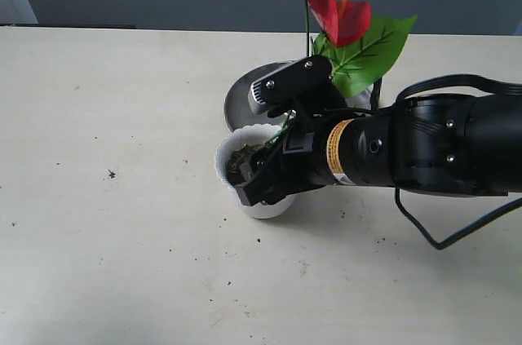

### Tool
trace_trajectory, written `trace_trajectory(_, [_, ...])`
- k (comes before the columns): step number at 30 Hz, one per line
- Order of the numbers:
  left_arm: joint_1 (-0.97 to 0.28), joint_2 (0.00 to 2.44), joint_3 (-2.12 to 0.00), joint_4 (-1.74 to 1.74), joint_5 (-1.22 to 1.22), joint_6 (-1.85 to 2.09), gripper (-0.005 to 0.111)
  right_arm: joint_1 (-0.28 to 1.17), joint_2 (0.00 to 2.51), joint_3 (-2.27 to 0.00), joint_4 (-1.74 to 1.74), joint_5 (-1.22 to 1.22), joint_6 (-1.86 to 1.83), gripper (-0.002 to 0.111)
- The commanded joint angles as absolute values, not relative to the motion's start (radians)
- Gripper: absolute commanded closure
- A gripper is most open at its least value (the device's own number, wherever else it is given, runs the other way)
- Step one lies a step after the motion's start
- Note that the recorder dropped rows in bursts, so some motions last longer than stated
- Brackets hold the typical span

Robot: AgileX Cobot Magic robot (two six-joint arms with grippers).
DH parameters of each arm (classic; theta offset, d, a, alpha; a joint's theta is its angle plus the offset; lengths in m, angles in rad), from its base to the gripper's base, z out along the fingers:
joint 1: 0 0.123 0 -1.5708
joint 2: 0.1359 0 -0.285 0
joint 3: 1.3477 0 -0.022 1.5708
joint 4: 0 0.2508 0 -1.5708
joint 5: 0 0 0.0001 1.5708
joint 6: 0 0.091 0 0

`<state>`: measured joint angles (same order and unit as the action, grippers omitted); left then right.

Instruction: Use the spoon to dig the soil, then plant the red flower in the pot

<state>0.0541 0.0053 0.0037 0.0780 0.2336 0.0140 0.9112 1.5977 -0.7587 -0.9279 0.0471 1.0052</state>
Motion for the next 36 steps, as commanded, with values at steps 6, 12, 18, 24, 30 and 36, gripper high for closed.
trace_trajectory(6, [0.047, 0.000, 0.000, 0.070, 0.232, 0.010, 0.106, 0.910, 1.584, -0.752, -0.933, -0.084, 0.995, 0.042])
trace_trajectory(12, [0.047, 0.000, 0.000, 0.070, 0.232, 0.010, 0.106, 0.908, 1.584, -0.752, -0.905, -0.085, 1.002, 0.042])
trace_trajectory(18, [0.047, 0.000, 0.000, 0.070, 0.232, 0.010, 0.106, 0.908, 1.584, -0.752, -0.912, -0.089, 1.000, 0.035])
trace_trajectory(24, [0.047, 0.000, 0.000, 0.070, 0.232, 0.010, 0.106, 0.908, 1.580, -0.752, -0.915, -0.039, 0.964, 0.004])
trace_trajectory(30, [0.047, 0.000, 0.000, 0.070, 0.232, 0.010, 0.106, 0.908, 1.580, -0.752, -0.915, -0.037, 0.964, 0.004])
trace_trajectory(36, [0.047, 0.000, 0.000, 0.070, 0.232, 0.010, 0.106, 0.910, 1.567, -0.752, -0.915, -0.034, 0.969, 0.004])
